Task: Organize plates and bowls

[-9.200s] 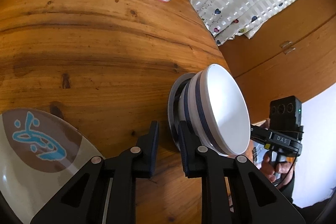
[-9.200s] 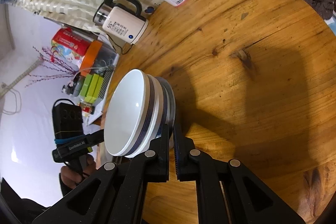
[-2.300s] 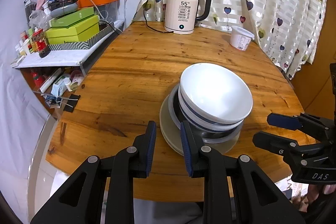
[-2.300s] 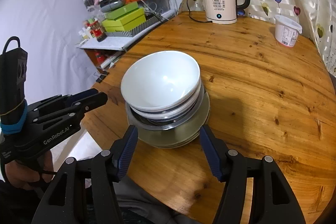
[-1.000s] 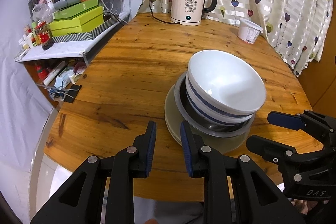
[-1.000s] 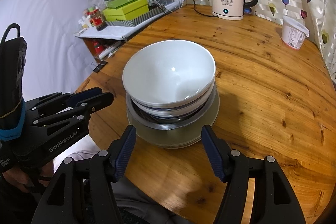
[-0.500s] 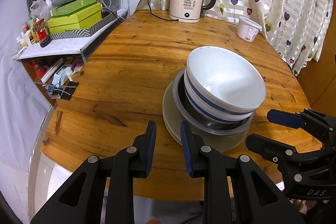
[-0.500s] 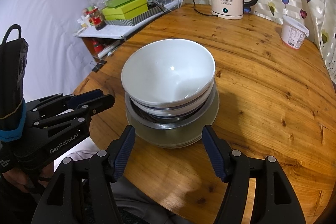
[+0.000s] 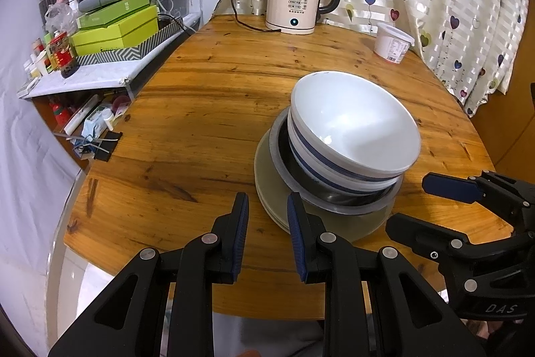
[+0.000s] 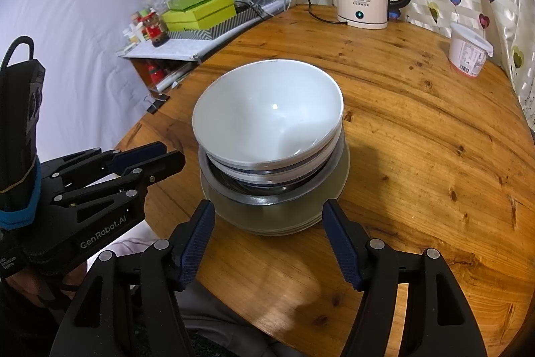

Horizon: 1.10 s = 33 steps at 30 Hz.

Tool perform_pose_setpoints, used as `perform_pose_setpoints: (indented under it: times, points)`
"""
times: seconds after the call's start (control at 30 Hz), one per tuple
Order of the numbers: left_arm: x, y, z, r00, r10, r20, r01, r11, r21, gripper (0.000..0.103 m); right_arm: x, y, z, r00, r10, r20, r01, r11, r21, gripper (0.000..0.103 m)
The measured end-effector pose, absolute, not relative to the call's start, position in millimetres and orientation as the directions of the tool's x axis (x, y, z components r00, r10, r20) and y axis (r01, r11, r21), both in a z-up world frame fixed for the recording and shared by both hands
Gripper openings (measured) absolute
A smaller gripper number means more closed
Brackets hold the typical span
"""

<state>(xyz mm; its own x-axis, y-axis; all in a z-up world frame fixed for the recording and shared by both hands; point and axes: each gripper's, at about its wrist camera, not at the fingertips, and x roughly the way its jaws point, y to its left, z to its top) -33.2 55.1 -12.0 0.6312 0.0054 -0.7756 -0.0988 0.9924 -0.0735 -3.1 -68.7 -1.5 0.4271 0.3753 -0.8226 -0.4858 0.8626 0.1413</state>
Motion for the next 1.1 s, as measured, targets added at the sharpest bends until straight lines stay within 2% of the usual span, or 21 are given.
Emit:
perform_pose_setpoints:
  times: [1.1]
  points:
    - [-32.8, 51.6, -15.7, 0.618, 0.005, -0.786, -0.093, 0.993, -0.067, 0.025, -2.5, -69.4, -2.4, 0.424, 0.374, -0.824, -0.486, 0.862, 0.141, 0.068]
